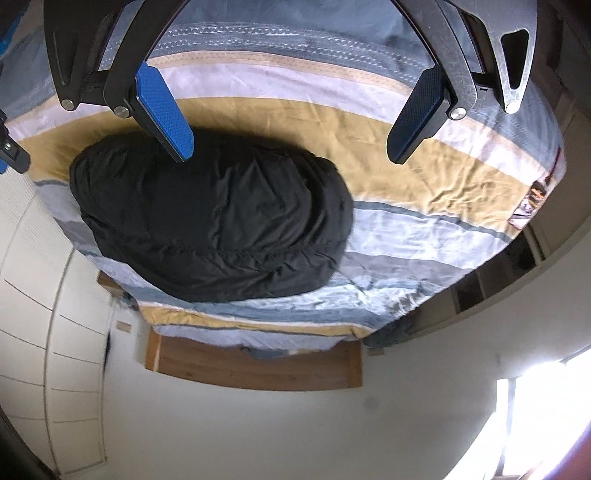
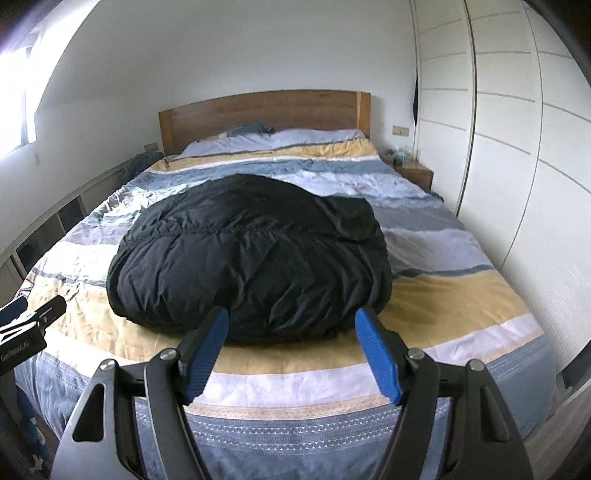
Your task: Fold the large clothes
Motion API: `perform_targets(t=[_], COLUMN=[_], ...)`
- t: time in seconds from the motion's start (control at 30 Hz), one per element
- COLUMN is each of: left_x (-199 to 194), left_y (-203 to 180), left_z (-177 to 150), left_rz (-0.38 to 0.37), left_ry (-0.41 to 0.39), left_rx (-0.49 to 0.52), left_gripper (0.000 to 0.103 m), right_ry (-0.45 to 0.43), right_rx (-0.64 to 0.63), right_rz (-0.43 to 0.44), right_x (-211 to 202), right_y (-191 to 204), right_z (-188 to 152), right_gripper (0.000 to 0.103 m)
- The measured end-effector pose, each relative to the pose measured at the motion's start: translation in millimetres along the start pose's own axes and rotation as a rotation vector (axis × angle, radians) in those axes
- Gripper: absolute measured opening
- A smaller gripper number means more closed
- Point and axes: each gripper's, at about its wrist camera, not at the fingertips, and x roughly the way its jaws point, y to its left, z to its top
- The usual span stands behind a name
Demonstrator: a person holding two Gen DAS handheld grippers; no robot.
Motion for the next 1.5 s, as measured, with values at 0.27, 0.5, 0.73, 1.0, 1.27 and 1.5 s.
perform_targets(t=[0.27,0.5,0.73,1.0,1.27,1.5], left_x=[-20,-24,-22,-13,-6,-5], left_y=[-5,-17,-27,-29,-28,-30], left_z=[0,-5,-12,-18,-22,-24], left_rz=[-0.001,-0.051,-0.061,-0.068,-0.072,-0.078], left_ry=[-0.044,-0.058,-0.052,-0.031,-0.010,-0.011], left_rx=[0.014,0.028,0.054,0.060,0.060,0.068], left_gripper=[0.103,0.103,0.103,0.103,0.103,0.103], right_ry=[-0.035,-0.044,-0.040,-0.020,-0.002,0.018], right_rx=[-0.013,-0.015,-0.030,-0.022,-0.008,0.003], right_rz=[-0.002,0.000,0.010,0.022,0.017,0.010], right_x=[-20,-25,-21,-10,-1,7], right_y=[3,2,4,3,-3,-8], right_z=[1,-2,-6,-12,-18,-24], right_gripper=[0.070,0.070,0.070,0.070,0.070,0.070])
